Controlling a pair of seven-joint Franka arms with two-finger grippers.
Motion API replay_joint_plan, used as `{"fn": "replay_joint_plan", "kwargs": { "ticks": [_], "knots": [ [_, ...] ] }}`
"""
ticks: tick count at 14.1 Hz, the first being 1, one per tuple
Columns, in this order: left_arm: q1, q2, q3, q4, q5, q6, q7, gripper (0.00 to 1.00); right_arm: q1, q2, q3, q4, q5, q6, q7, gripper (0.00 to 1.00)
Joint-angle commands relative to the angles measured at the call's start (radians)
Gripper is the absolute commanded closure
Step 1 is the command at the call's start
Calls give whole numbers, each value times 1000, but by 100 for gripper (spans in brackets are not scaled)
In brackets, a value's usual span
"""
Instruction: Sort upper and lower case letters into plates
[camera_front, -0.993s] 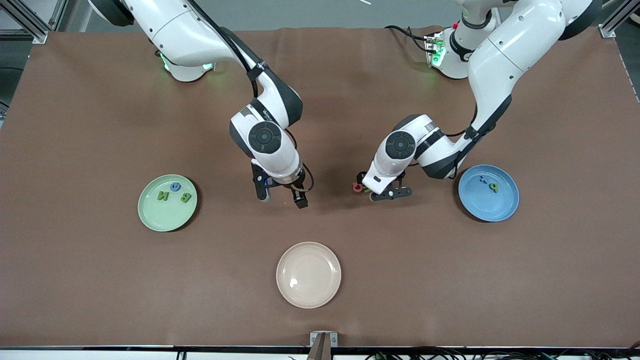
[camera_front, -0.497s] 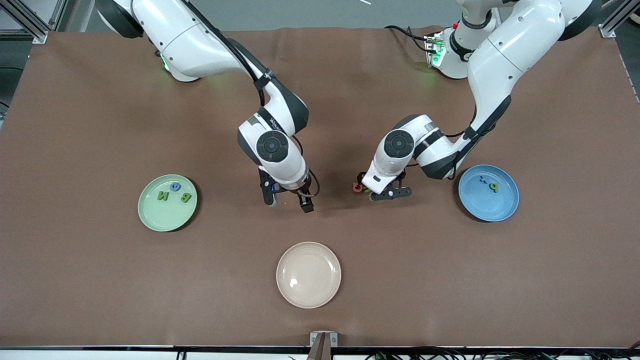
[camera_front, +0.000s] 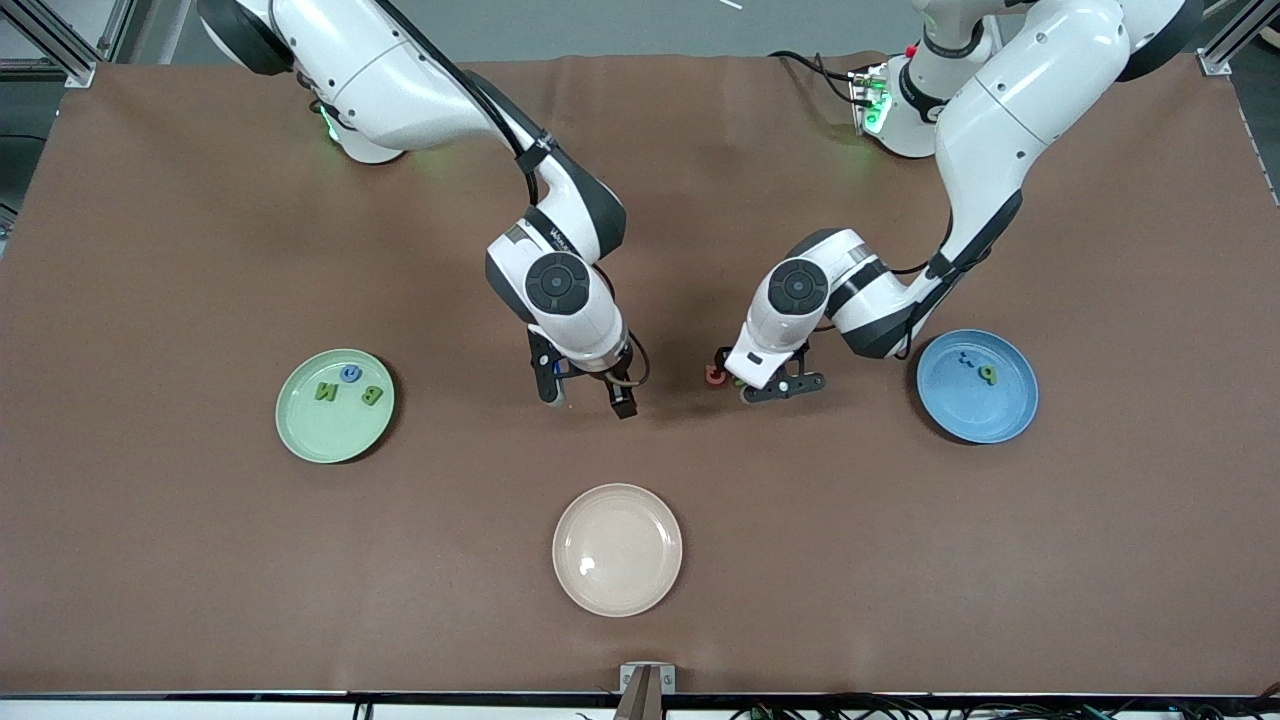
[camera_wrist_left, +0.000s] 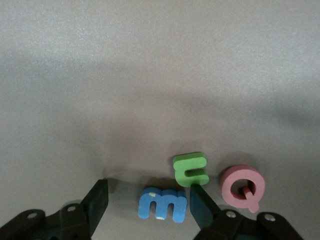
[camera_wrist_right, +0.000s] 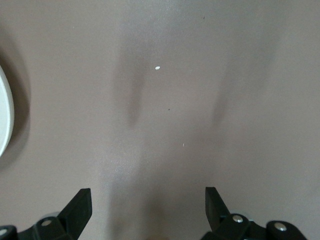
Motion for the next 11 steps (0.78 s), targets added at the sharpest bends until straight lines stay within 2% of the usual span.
{"fn": "replay_joint_plan", "kwargs": {
  "ticks": [1,2,3,7,11],
  "knots": [
    [-2,4,3,2,33,1,-40,21,8,7,-1,15,1,-5,21,0],
    [-2,1,0,5,23,1,-43,8,9,7,1,15,1,-5,21,0],
    [-1,-4,-2,10,19,0,-44,1,9,7,-1,15,1,-4,21,0],
    [9,-19,-26,12,16,-13,-44,0,29,9,1,24,0,4,53,0],
    [9,-16,-31,-7,16,-14,-86,0,58,58,1,56,3,136,134,0]
  ]
}}
